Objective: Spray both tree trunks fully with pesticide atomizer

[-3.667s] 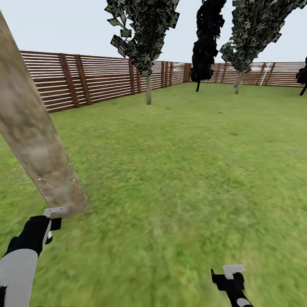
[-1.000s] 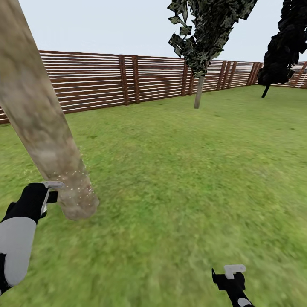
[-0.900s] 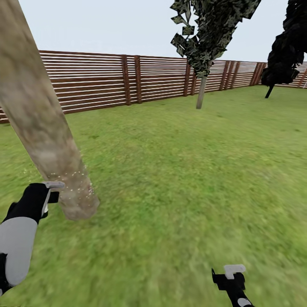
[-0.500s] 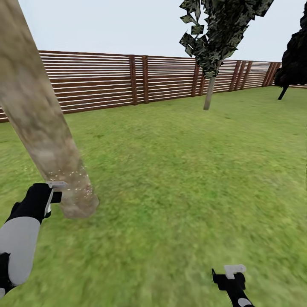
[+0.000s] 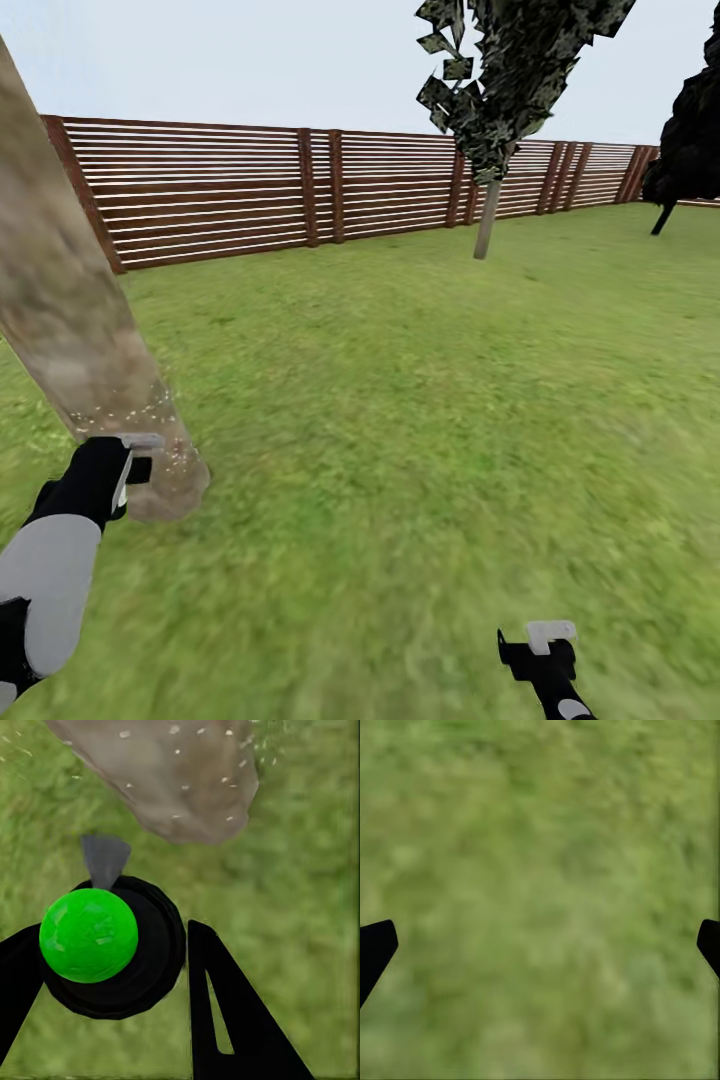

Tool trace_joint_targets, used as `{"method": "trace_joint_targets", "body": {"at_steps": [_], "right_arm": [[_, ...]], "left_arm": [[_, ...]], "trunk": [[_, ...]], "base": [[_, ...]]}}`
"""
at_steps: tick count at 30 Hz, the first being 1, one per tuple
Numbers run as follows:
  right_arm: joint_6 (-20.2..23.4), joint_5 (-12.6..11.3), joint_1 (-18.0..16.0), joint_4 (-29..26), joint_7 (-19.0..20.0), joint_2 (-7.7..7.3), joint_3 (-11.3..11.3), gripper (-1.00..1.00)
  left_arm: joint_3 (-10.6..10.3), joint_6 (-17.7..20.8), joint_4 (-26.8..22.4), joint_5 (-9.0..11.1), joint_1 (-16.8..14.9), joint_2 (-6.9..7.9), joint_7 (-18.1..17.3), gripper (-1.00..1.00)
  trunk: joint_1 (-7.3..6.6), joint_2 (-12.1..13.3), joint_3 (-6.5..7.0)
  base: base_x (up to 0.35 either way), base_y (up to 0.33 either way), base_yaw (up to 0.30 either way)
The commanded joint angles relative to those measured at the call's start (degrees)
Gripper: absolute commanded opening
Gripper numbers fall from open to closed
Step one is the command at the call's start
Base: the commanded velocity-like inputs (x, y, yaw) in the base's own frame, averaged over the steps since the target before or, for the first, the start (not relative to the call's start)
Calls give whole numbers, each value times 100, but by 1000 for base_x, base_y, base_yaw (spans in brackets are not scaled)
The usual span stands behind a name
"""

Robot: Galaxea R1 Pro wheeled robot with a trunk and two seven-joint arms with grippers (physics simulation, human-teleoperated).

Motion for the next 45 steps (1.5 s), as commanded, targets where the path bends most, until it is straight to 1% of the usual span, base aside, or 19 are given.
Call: {"method": "trace_joint_targets", "body": {"at_steps": [1, 4, 7, 8, 16, 19, 22, 25, 26, 28, 30, 31, 33, 35, 37, 38, 39, 41, 45], "right_arm": [[0, 0, 0, 0, 0, 5, 0, 100], [0, 0, 0, 0, 0, 9, 0, 100], [0, 0, 0, 0, 1, 9, 2, 100], [0, 0, 0, 0, 1, 9, 3, 100], [0, 0, 0, 0, 9, 9, 8, 100], [0, 8, 0, 0, 9, 9, 9, 100], [0, 4, 0, 0, 3, 18, 9, 100], [0, 0, 0, -20, 2, 55, 11, 100], [0, 0, 0, -39, 18, 64, 17, 100], [10, 153, -4, -259, 71, 70, 133, 100], [32, 696, -5, -884, 556, 80, 597, 100], [118, 1027, -5, -1249, 1119, 85, 799, 100], [709, 1245, -76, -1701, 2066, 94, 911, 100], [1368, 1296, -282, -2115, 2925, 94, 937, 100], [1656, 1470, -398, -2520, 4035, 90, 946, 100], [1710, 1691, -431, -2763, 4535, 87, 947, 100], [1737, 1899, -448, -2937, 4870, 85, 947, 100], [1749, 2093, -461, -3066, 5140, 87, 958, 100], [1753, 2161, -466, -3101, 5235, 130, 974, 100]], "left_arm": [[-2, -1, 0, -16, 86, -1, 6, -100], [40, 1, 0, -20, 314, 6, 8, -100], [411, -14, 4, -28, 495, 30, 22, -100], [458, -23, 3, -29, 551, 38, 28, -100], [472, -103, 266, -10, 775, -13, 23, -100], [481, -754, 787, -9, 803, -82, 33, -100], [482, -880, 847, -19, 904, -199, 13, -100], [460, -1071, 851, -19, 926, -214, -75, -100], [435, -1347, 856, -27, 945, -207, -243, -100], [169, -1833, 831, -179, 1028, -145, -1142, -100], [-286, -2451, 780, -567, 1217, -82, -2145, -100], [-440, -2937, 774, -837, 1298, -34, -2861, -100], [-531, -3407, 772, -1220, 1346, 100, -3924, -100], [-558, -3629, 768, -1476, 1352, 136, -4647, -100], [-874, -3861, 765, -1925, 1346, 110, -5266, -100], [-1093, -3911, 764, -2136, 1344, 86, -5564, -100], [-1282, -3936, 759, -2253, 1343, 69, -5765, -100], [-1561, -3960, 755, -2342, 1342, 51, -5922, -100], [-1700, -3955, 770, -2384, 1357, -201, -5966, -100]], "trunk": [[0, 0, 0], [0, 0, 0], [0, 0, 0], [0, 0, 0], [0, 0, 0], [0, 0, 0], [0, 0, 0], [0, 0, 0], [0, 0, 0], [0, 0, 0], [0, 0, 0], [0, 0, 0], [0, 0, 0], [0, 0, 0], [0, 0, 0], [0, 0, 0], [0, 0, 0], [0, 0, 0], [0, 0, 0]], "base": [[273, -145, 210], [320, -17, 265], [217, 182, 276], [91, 280, 277], [96, 234, 110], [10, 11, 1], [-124, 1, 0], [-327, 0, 0], [-340, 0, 0], [-341, 0, 0], [-342, 0, 0], [-320, 0, 0], [-240, 0, 0], [-140, 0, 0], [-38, 0, 0], [-13, 0, 0], [-7, 0, 0], [-3, 0, 0], [0, 0, 0]]}}
